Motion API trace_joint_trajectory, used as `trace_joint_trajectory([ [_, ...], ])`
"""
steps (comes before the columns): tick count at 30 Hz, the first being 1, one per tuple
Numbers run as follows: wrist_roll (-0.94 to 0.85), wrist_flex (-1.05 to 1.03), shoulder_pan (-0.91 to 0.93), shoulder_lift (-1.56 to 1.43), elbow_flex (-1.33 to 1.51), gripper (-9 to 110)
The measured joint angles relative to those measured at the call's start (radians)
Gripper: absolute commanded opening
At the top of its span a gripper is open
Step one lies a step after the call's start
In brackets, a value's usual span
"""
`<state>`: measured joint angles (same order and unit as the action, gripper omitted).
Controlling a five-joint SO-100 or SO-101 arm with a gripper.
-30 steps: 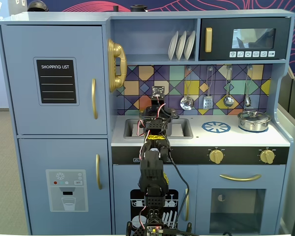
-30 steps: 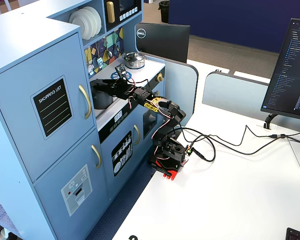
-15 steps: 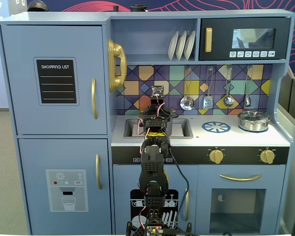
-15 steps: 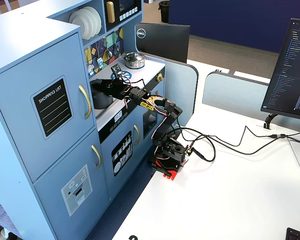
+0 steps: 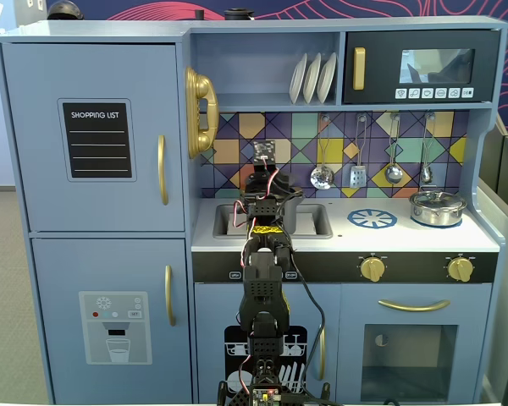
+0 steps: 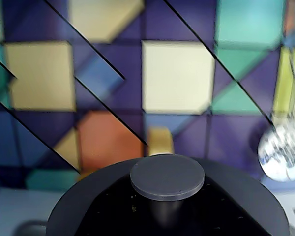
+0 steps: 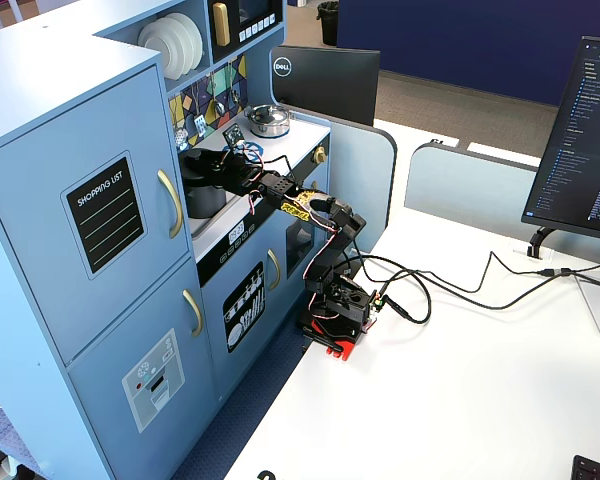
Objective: Take off the lid from the gray recipient and place it on the counter
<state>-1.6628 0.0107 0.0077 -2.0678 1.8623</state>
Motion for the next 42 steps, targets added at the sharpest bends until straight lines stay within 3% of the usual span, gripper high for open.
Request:
trace_joint_trajectory([
  [7,0.000,-0.017,0.077,-0.021,-0.031,0],
  [23,0.107,0.052,0.518,-0.023,0.057,0],
  [42,0.107,0.347,0.577,0.222,0.209,0],
])
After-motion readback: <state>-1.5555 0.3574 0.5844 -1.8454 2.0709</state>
